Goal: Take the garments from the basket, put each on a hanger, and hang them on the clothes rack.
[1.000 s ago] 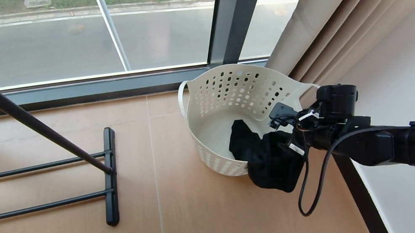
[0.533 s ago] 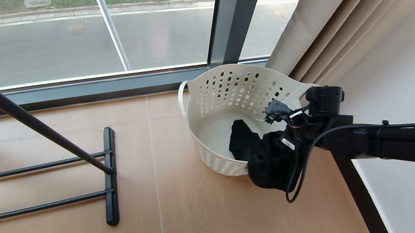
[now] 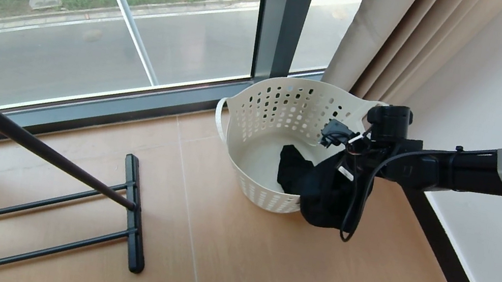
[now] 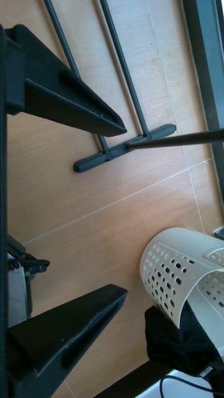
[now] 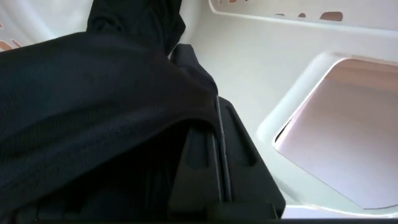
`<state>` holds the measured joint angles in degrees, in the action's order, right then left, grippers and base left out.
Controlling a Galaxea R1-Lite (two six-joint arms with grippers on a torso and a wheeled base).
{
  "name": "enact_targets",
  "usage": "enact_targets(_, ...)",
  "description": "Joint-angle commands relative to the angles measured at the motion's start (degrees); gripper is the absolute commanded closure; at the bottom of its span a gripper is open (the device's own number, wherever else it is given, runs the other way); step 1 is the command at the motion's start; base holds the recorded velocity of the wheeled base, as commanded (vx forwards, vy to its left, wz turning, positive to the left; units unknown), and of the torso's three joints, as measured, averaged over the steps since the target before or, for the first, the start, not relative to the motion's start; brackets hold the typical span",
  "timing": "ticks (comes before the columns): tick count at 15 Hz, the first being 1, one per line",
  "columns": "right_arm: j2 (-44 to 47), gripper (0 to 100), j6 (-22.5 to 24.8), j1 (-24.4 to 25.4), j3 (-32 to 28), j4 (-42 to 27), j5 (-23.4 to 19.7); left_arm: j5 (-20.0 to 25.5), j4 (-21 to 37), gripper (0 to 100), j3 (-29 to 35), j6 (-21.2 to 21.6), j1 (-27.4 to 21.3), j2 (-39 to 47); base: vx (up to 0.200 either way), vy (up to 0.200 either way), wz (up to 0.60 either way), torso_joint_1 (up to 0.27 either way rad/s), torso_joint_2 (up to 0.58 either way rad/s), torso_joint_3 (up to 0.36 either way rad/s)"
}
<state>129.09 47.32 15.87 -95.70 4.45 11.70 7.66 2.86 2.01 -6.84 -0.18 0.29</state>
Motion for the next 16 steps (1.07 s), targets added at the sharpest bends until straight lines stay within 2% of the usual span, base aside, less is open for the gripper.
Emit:
enact_targets(1,-3.84,100,-1.36,0.21,1.74,-0.06,-0.01,-0.01,-0.05,0,0.01,-0.02,0.01,-0.03,0.000,0.000,0.00,0.000,0.00,0.000)
enact_targets(2,-7.97,100,-3.99,0.56,4.99,-0.32,-0.01,-0.01,0.04,0,0.01,-0.02,0.01,-0.03,0.000,0.000,0.00,0.000,0.00,0.000)
enact_targets(5,-21.95,100,-16.47,3.99,14.31,-0.67,0.34,-0.01,0.04,0,0.01,0.07,0.01,-0.03,0.000,0.000,0.00,0.000,0.00,0.000)
enact_targets(7,-29.59,100,-19.73,5.57,18.79,-2.78,1.66,-0.01,0.04,0,0.01,0.07,0.01,-0.03,0.000,0.000,0.00,0.000,0.00,0.000)
enact_targets(8,-37.59,100,-24.21,8.12,23.80,-3.83,1.74,-0.01,0.04,0,0.01,-0.02,0.01,-0.03,0.000,0.000,0.00,0.000,0.00,0.000)
enact_targets(10,-45.94,100,-31.68,12.96,30.74,-3.83,1.83,-0.01,0.04,0,0.01,-0.02,0.01,-0.03,0.000,0.000,0.00,0.000,0.00,0.000)
enact_targets(13,-57.28,100,-38.45,20.78,39.62,-3.13,1.83,0.08,0.04,0,0.01,-0.02,0.01,-0.03,0.000,0.000,0.00,0.000,0.00,0.000)
enact_targets(16,-64.75,100,-41.44,24.12,46.04,-3.04,1.83,0.08,0.04,0,0.01,-0.02,0.01,-0.03,0.000,0.000,0.00,0.000,0.00,0.000)
